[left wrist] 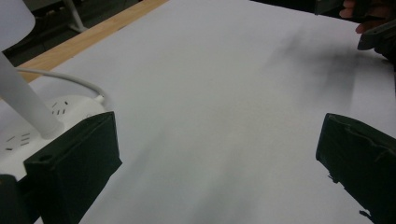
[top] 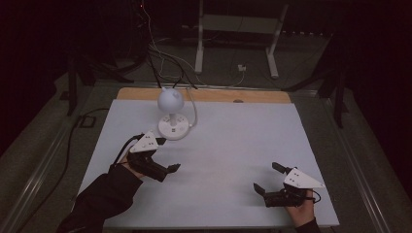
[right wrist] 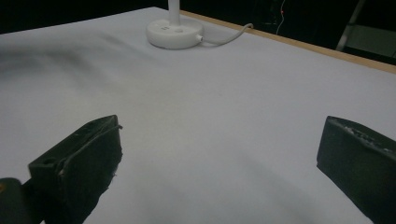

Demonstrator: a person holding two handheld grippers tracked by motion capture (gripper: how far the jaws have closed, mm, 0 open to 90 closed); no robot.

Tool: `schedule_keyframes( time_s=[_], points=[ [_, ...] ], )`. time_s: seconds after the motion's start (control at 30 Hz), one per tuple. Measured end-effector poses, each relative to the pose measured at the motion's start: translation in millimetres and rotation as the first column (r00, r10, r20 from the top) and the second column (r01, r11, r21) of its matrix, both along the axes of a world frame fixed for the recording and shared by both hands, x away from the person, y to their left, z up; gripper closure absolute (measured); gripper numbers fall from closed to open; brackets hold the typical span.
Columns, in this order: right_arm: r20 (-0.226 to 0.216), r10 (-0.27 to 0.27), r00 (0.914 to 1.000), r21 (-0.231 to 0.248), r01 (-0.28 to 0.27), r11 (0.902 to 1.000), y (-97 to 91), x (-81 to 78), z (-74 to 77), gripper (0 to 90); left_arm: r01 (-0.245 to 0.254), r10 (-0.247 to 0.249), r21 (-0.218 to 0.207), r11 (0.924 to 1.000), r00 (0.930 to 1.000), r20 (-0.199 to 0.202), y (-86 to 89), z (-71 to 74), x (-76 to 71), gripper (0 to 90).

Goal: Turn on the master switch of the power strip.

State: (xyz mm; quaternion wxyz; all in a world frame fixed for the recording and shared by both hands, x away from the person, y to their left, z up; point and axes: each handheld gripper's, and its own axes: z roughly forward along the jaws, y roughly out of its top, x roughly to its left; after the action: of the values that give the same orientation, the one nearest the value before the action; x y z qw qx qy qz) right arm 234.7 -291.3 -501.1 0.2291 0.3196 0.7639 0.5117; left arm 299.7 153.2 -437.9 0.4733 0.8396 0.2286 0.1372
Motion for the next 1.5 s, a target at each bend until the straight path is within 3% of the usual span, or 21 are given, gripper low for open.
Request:
schedule_keyframes(
  time_s=[0.23,0.3,0.73,0.93,1.1,1.17,1.4,1.5],
  points=[
    [-0.002,0.003,1.0,0.004,-0.003,1.0,0.2,0.0,0.1,0.0,-0.012,0.012,-0.017,0.9998,0.9999,0.0,-5.7,2.1,8.5,0.1],
    [-0.003,0.003,1.0,0.004,-0.003,1.0,0.3,0.0,0.1,0.0,-0.03,0.03,-0.013,0.9995,0.9995,0.011,-7.4,3.0,10.9,0.1],
    [-0.004,0.005,1.0,0.009,-0.005,0.9999,0.2,0.2,0.0,0.0,-0.131,0.131,-0.001,0.9914,0.9913,-0.014,-25.2,-0.4,32.2,0.1],
    [-0.003,0.008,1.0,0.011,-0.008,0.9999,0.2,-0.1,0.2,0.0,-0.21,0.21,-0.003,0.9778,0.9778,-0.002,-32.9,-3.4,41.0,0.1],
    [-0.004,0.009,1.0,0.015,-0.009,0.9999,0.1,-0.1,0.2,0.0,-0.247,0.247,-0.012,0.9689,0.969,-0.003,-38.7,-7.7,47.6,0.1],
    [-0.004,0.01,0.9999,0.016,-0.01,0.9998,0.2,-0.2,0.3,0.0,-0.273,0.273,-0.002,0.9619,0.9619,0.009,-42.0,-9.9,49.3,0.1],
    [-0.005,0.012,0.9999,0.02,-0.011,0.9997,0.0,-0.1,0.2,0.0,-0.32,0.32,-0.019,0.9472,0.9473,-0.017,-48.5,-16.1,57.3,0.2],
    [-0.005,0.013,0.9999,0.02,-0.012,0.9997,0.0,-0.2,0.2,0.0,-0.369,0.369,0.002,0.9293,0.9293,-0.002,-53.1,-19.2,60.1,0.1]
  ],
)
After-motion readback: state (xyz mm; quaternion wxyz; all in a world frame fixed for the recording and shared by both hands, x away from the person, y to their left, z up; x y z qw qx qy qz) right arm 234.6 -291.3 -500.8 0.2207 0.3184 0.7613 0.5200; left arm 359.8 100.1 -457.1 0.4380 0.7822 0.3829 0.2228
